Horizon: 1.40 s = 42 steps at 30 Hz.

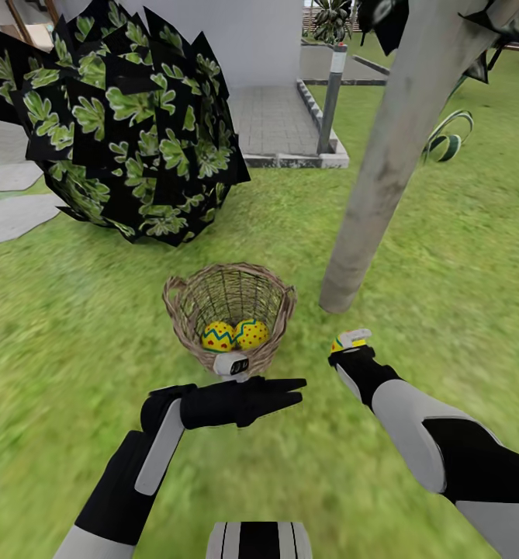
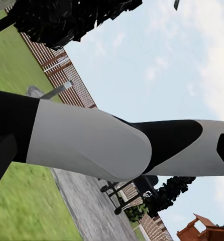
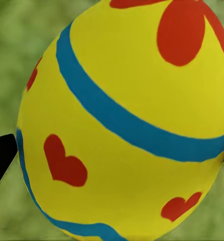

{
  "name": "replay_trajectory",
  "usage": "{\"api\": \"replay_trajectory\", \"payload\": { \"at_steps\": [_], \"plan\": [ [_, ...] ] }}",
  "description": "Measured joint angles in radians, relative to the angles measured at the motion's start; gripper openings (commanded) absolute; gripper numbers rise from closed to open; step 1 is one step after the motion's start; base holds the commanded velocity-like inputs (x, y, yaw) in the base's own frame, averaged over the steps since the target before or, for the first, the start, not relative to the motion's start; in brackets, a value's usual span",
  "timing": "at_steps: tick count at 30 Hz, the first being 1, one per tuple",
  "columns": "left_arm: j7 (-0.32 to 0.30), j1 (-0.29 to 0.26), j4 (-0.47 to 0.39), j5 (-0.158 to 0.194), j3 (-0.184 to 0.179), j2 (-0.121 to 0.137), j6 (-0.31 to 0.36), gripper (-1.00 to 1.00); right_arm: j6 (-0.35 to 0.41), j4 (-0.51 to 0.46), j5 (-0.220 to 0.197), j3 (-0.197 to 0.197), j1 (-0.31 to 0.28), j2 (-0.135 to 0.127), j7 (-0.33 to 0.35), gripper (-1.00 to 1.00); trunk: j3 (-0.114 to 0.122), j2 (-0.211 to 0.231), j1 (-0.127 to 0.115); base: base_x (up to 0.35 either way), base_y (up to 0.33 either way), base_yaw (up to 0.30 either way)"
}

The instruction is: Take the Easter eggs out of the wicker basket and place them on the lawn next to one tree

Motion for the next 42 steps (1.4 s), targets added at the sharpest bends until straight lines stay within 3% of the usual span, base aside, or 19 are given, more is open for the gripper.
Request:
{"api": "replay_trajectory", "payload": {
  "at_steps": [7, 13, 42],
  "plan": [
    [0.0, 0.005, 0.0, -0.001, 0.0, 0.0, -0.041, 1.0, -0.005, -0.006, -0.001, -0.001, 0.001, 0.0, 0.001, -1.0, -0.012, -0.001, 0.002, 0.009, 0.0, 0.0],
    [0.0, 0.005, 0.001, -0.001, 0.0, 0.0, -0.045, 1.0, -0.086, -0.015, -0.002, 0.0, 0.002, 0.0, 0.01, -1.0, -0.035, -0.002, 0.004, 0.0, 0.0, 0.0],
    [0.0, 0.005, 0.001, -0.001, 0.0, 0.0, -0.045, 1.0, -0.081, -0.018, -0.004, 0.0, 0.003, 0.002, 0.008, -1.0, -0.147, -0.009, 0.018, 0.0, 0.0, 0.0]
  ]
}}
